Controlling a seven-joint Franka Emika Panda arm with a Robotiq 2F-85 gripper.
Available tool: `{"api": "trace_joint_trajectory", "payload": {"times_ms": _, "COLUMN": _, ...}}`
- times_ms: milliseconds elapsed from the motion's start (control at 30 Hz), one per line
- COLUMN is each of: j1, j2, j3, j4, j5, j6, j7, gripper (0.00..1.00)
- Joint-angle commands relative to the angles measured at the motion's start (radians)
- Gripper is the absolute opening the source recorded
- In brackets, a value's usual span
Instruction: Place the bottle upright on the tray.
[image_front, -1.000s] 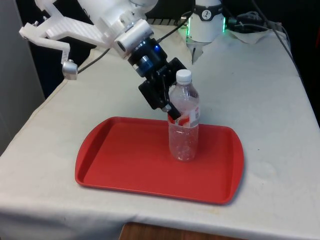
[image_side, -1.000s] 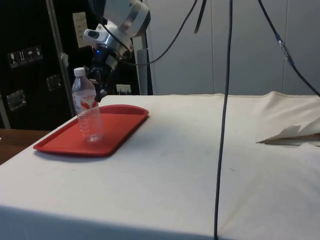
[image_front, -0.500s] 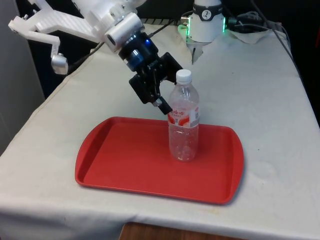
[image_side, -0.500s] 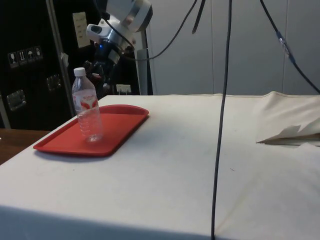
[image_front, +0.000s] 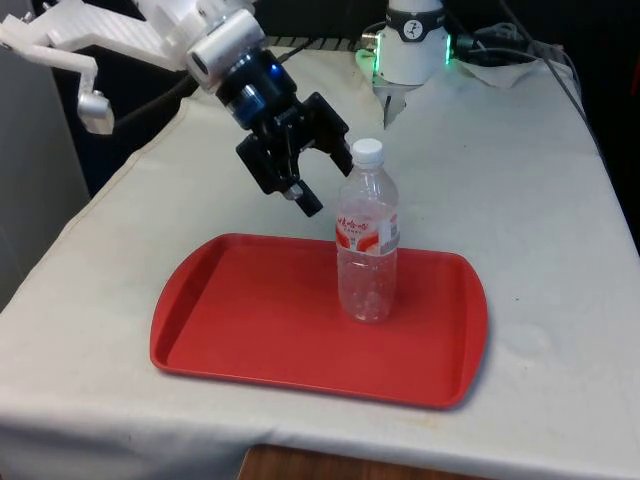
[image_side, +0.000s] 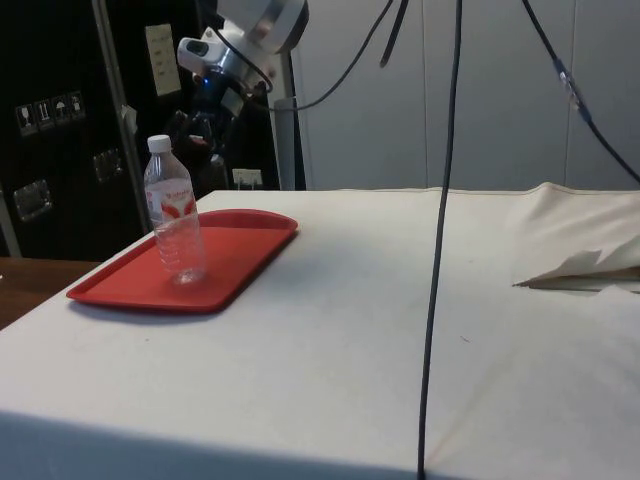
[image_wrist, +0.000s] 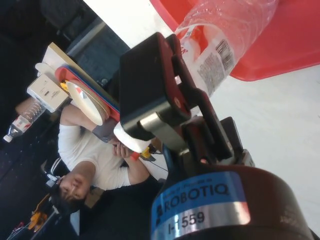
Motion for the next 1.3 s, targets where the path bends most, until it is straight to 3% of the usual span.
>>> {"api": "trace_joint_trajectory", "payload": {"times_ms": 0, "j1": 0.0, "j2": -0.004, "j3": -0.004, "j4": 0.003, "j5": -0.007, "j6": -0.004, "j7": 0.005, "gripper": 1.0}}
{"api": "trace_joint_trajectory", "payload": {"times_ms": 500, "j1": 0.009, "j2": -0.028, "j3": -0.043, "j4": 0.026, "j5": -0.02, "j6": -0.045, "j7": 0.024, "gripper": 1.0}}
{"api": "trace_joint_trajectory", "payload": {"times_ms": 533, "j1": 0.004, "j2": -0.026, "j3": -0.038, "j4": 0.026, "j5": -0.009, "j6": -0.046, "j7": 0.015, "gripper": 1.0}}
{"api": "trace_joint_trajectory", "payload": {"times_ms": 633, "j1": 0.011, "j2": -0.038, "j3": -0.049, "j4": 0.028, "j5": -0.024, "j6": -0.053, "j7": 0.03, "gripper": 1.0}}
{"api": "trace_joint_trajectory", "payload": {"times_ms": 800, "j1": 0.013, "j2": -0.053, "j3": -0.052, "j4": 0.032, "j5": -0.031, "j6": -0.059, "j7": 0.039, "gripper": 1.0}}
{"api": "trace_joint_trajectory", "payload": {"times_ms": 833, "j1": 0.008, "j2": -0.049, "j3": -0.047, "j4": 0.032, "j5": -0.02, "j6": -0.058, "j7": 0.03, "gripper": 1.0}}
{"api": "trace_joint_trajectory", "payload": {"times_ms": 867, "j1": 0.013, "j2": -0.056, "j3": -0.053, "j4": 0.033, "j5": -0.033, "j6": -0.06, "j7": 0.041, "gripper": 1.0}}
{"api": "trace_joint_trajectory", "payload": {"times_ms": 1133, "j1": 0.014, "j2": -0.084, "j3": -0.055, "j4": 0.035, "j5": -0.045, "j6": -0.066, "j7": 0.055, "gripper": 1.0}}
{"api": "trace_joint_trajectory", "payload": {"times_ms": 1167, "j1": 0.009, "j2": -0.082, "j3": -0.049, "j4": 0.032, "j5": -0.03, "j6": -0.063, "j7": 0.044, "gripper": 1.0}}
{"api": "trace_joint_trajectory", "payload": {"times_ms": 1267, "j1": 0.016, "j2": -0.097, "j3": -0.057, "j4": 0.036, "j5": -0.05, "j6": -0.069, "j7": 0.062, "gripper": 1.0}}
